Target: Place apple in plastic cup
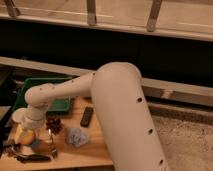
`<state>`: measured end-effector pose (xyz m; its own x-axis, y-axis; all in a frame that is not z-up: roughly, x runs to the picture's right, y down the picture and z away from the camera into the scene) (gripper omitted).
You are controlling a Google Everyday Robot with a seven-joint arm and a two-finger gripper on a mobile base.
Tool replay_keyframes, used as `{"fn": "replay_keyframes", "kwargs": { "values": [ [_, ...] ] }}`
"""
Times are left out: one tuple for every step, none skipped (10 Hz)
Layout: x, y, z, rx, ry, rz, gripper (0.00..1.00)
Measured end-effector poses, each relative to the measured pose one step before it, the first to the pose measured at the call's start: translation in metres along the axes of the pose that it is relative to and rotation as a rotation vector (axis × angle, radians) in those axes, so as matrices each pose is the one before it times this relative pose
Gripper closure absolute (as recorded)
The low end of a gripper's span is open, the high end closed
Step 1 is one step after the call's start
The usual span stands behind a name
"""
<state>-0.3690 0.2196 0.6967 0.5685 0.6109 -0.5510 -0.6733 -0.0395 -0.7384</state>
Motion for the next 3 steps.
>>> {"fn": "replay_keyframes", "kwargs": {
  "values": [
    [0.00010, -0.00038, -0.00019, -0.00008, -0.00021, 0.00049, 0.20],
    [0.00004, 0.00046, -0.00009, -0.00103, 0.00000, 0.00010, 0.20],
    [0.00008, 0.00058, 0.00032, 0.00002, 0.00054, -0.00112, 0.20]
  ]
}}
